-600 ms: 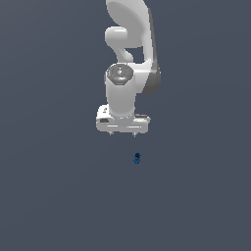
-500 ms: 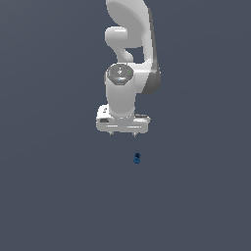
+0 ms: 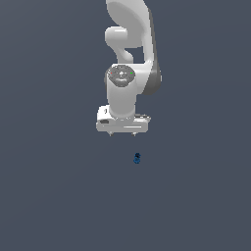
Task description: Pick up the object and move it to a goal position.
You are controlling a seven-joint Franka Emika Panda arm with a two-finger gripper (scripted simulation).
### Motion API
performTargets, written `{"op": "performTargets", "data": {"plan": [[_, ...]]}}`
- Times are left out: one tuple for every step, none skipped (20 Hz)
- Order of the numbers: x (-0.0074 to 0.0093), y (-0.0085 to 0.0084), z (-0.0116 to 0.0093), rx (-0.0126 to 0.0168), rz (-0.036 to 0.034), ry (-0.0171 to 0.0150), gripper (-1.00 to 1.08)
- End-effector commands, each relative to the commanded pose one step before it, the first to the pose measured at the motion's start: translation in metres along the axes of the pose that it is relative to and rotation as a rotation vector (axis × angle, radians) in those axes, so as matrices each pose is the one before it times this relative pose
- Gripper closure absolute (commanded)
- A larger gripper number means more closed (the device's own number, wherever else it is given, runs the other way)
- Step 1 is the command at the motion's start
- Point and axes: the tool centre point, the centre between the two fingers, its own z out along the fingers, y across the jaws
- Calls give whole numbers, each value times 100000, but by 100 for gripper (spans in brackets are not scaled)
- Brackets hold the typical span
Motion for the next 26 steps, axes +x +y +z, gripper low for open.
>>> {"op": "performTargets", "data": {"plan": [[-4, 9, 8, -114, -323, -110, -92], [-11, 12, -14, 57, 194, 46, -92], [1, -11, 2, 0, 0, 0, -92], [35, -16, 21, -8, -95, 22, -92], [75, -72, 47, -22, -233, 49, -92], [115, -95, 74, -22, -306, 78, -92], [154, -135, 98, -23, -404, 114, -92], [192, -169, 124, -23, -495, 146, -92], [230, -201, 150, -23, -583, 176, -92], [266, -236, 176, -21, -676, 207, -92], [299, -266, 203, -20, -765, 232, -92], [334, -301, 231, -17, -867, 260, -92], [369, -335, 261, -12, -963, 288, -92], [402, -368, 293, -3, -1051, 318, -92], [435, -404, 325, 10, -1144, 350, -92], [468, -438, 361, 25, -1232, 381, -92], [490, -465, 390, 42, -1300, 405, -92], [458, -439, 376, 55, -1219, 384, -92], [417, -405, 352, 63, -1115, 355, -92], [376, -369, 327, 67, -1012, 326, -92], [337, -334, 300, 69, -910, 296, -92], [299, -298, 272, 68, -809, 266, -92], [262, -266, 242, 66, -715, 237, -92], [225, -227, 213, 60, -612, 204, -92], [189, -192, 181, 54, -517, 174, -92], [154, -157, 149, 46, -422, 142, -92]]}}
